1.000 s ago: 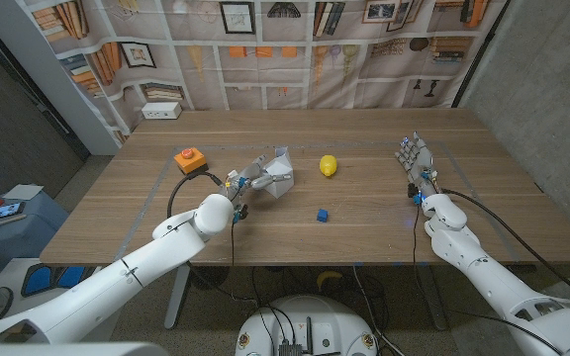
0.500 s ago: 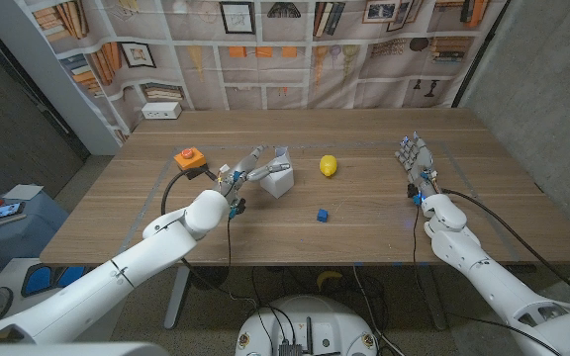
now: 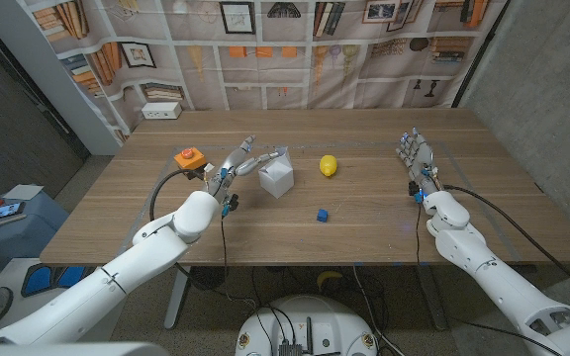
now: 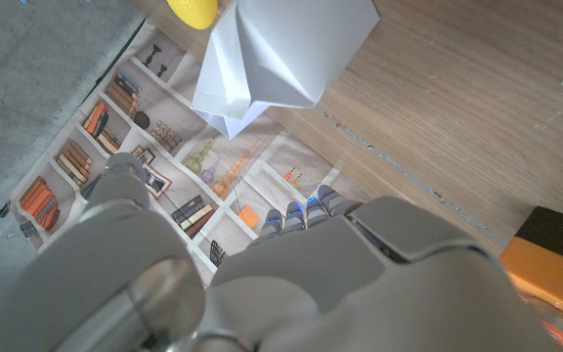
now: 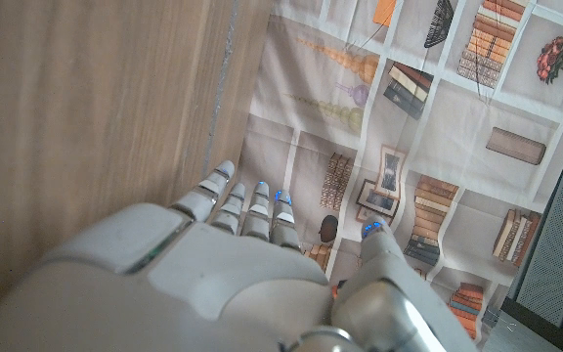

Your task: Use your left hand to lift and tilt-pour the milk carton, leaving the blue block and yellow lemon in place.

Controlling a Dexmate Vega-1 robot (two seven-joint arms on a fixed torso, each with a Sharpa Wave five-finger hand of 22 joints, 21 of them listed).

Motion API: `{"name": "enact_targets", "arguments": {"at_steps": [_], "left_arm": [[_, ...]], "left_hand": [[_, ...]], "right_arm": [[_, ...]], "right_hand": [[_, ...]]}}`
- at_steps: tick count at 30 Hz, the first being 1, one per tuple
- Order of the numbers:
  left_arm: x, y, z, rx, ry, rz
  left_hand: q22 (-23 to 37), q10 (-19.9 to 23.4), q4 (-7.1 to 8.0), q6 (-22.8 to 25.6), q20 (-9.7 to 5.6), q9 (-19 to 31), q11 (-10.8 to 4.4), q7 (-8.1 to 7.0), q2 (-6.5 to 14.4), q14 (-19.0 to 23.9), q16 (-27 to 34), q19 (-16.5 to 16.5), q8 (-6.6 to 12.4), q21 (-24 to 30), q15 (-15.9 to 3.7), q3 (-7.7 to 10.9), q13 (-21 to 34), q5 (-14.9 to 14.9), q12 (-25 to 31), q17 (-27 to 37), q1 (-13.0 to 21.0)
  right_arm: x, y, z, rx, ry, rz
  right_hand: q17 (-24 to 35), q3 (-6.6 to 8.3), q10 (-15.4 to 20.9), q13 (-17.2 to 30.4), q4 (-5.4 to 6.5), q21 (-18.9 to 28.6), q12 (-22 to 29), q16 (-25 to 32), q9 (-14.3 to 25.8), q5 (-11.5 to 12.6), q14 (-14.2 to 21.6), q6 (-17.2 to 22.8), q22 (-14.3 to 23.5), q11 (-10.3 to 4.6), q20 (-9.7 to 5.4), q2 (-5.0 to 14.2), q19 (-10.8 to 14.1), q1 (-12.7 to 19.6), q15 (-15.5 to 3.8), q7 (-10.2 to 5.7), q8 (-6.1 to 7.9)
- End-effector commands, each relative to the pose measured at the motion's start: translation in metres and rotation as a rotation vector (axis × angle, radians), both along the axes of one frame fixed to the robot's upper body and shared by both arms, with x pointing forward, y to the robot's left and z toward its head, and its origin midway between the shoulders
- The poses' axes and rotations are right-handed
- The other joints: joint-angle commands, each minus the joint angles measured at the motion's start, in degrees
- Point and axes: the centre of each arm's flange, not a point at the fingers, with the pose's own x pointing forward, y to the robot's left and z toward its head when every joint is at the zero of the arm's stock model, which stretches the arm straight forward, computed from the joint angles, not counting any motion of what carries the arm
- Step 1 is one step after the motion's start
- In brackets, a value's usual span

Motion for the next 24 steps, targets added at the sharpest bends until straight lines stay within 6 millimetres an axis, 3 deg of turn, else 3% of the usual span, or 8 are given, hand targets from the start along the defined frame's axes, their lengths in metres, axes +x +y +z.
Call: {"name": "enact_targets", "arguments": {"at_steps": [1, 7, 8, 17, 24], "left_arm": [[0.014, 0.032, -0.004, -0.132, -0.016, -0.052], [0.026, 0.042, -0.006, -0.195, -0.024, -0.085], [0.028, 0.043, -0.007, -0.207, -0.027, -0.091], [0.042, 0.058, -0.015, -0.264, -0.052, -0.090], [0.055, 0.064, -0.022, -0.311, -0.051, -0.102]], "left_hand": [[0.08, -3.02, 0.38, 0.52, -2.29, 0.20, -0.50, -0.25, 0.36, -2.23, 0.36, 0.43, 0.48, 0.47, -0.37, 0.02, -0.01, 0.32, 0.46, 0.19, -0.55], [0.11, -2.29, 0.90, 1.36, -2.36, 0.19, -0.67, -0.43, 1.50, -1.27, 0.46, 1.13, 0.42, 0.56, -0.77, 0.11, -0.03, 0.51, 0.47, 0.19, -1.55], [0.13, -2.03, 1.47, 1.74, -2.32, 0.19, -0.83, -0.42, 2.60, -1.11, 0.40, 1.24, 0.34, 0.50, -0.76, 0.21, -0.05, 0.67, 0.41, 0.25, -2.39], [0.15, -1.71, 2.19, 2.29, -2.93, 0.16, -1.39, -0.76, 3.61, -1.00, 0.19, 0.56, 0.13, 0.09, -1.14, 0.09, -0.07, 0.83, 0.25, 0.28, -3.95], [0.14, -0.54, 2.61, 3.15, -2.93, 0.14, -1.70, -0.94, 4.87, 0.08, 0.32, 1.30, 0.05, 0.30, -1.42, 0.28, -0.11, 1.04, 0.41, 0.21, -4.93]], "right_arm": [[-0.006, 0.006, 0.010, -0.036, 0.006, 0.011], [-0.009, 0.004, 0.016, -0.057, 0.008, 0.025], [-0.009, 0.004, 0.017, -0.059, 0.007, 0.027], [-0.009, 0.001, 0.026, -0.070, -0.004, 0.051], [-0.005, 0.010, 0.029, -0.088, 0.004, 0.057]], "right_hand": [[0.12, 0.26, 0.15, 0.00, -0.04, -0.13, 0.23, -0.07, 0.11, -0.27, -0.04, -0.39, 0.15, 0.13, -0.87, 1.42, -0.63, -0.17, -0.82, 1.44, -0.23], [0.14, -0.03, -0.08, -0.05, 0.27, -0.30, 0.12, -0.27, 0.07, -0.27, -0.51, -0.95, 0.14, 0.20, -1.20, 1.15, -1.37, -0.76, -0.92, 2.09, -0.36], [0.15, -0.12, -0.17, -0.07, 0.38, -0.33, 0.08, -0.29, 0.06, -0.27, -0.56, -1.06, 0.14, 0.15, -1.30, 1.10, -1.54, -0.95, -1.06, 2.30, -0.38], [0.19, -0.51, -0.40, -0.15, 1.03, -0.36, -0.01, -0.36, 0.01, -0.20, -0.70, -1.54, 0.13, 0.06, -1.79, 0.94, -2.20, -1.99, -1.39, 3.06, -0.40], [0.20, -0.65, -0.60, -0.18, 1.42, -0.26, -0.08, -0.37, -0.01, -0.14, -0.69, -1.80, 0.11, 0.05, -2.02, 0.97, -2.24, -2.54, -1.40, 3.42, -0.40]]}}
